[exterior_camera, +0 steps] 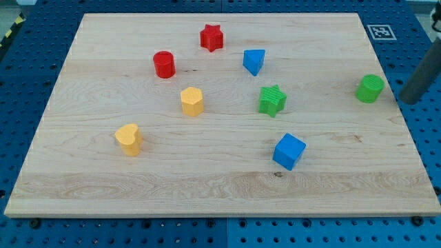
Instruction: Push green circle closer to green star
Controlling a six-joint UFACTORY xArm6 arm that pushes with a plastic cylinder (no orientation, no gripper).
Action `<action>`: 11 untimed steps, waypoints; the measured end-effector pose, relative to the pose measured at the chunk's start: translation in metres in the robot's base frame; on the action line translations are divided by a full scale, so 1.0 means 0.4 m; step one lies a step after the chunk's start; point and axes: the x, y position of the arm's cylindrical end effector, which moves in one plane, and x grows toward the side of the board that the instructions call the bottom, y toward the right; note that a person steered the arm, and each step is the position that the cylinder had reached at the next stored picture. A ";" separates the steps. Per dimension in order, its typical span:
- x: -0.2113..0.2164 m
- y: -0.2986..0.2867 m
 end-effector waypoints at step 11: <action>-0.133 -0.291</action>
